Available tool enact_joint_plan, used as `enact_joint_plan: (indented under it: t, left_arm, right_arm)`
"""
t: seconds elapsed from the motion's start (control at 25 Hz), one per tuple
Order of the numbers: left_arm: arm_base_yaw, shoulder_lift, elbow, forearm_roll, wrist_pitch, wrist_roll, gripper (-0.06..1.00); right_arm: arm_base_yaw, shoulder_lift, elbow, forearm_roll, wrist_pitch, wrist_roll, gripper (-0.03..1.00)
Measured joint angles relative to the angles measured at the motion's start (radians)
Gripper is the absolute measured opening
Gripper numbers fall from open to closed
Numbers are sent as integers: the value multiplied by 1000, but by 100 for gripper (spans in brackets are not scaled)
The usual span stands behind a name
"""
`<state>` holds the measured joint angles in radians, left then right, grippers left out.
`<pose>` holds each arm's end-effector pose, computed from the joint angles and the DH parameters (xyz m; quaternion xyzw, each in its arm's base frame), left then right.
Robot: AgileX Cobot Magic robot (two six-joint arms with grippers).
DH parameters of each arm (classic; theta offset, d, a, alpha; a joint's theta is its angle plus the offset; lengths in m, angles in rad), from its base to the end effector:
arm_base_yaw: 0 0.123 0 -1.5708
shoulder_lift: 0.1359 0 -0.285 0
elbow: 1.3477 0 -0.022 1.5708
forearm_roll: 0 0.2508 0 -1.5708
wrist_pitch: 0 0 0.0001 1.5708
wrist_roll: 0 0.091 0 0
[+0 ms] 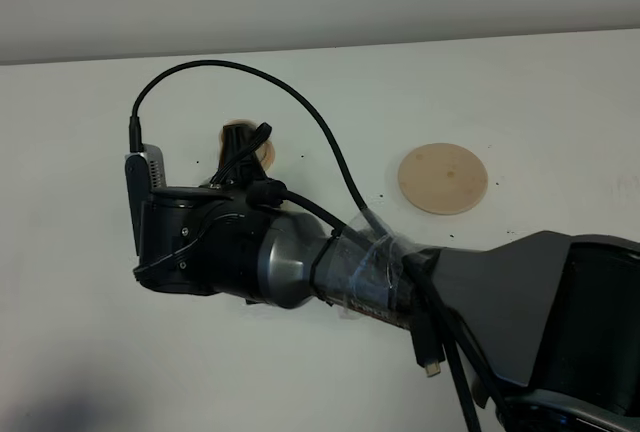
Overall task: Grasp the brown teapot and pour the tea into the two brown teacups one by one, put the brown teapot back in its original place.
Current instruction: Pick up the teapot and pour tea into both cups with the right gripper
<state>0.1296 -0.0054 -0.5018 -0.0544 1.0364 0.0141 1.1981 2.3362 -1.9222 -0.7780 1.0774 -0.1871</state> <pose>-0.0044 -0.0049 0.2798 -0.0479 0.8432 0.0113 0.5353 0.2310 0.4363 0.1723 -0.7052 0.6131 -0.2670 0.2358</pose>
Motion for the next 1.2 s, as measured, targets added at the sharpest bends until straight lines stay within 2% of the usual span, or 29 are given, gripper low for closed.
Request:
enact_joint_plan:
  t: [0.36, 1.2]
  left_arm:
    - [0, 0, 0, 0, 0, 0, 28]
    - [0, 0, 0, 0, 0, 0, 28]
  right_arm:
    - [19, 29, 0, -93, -2, -2, 13]
    - [41, 29, 0, -209, 12, -9, 13]
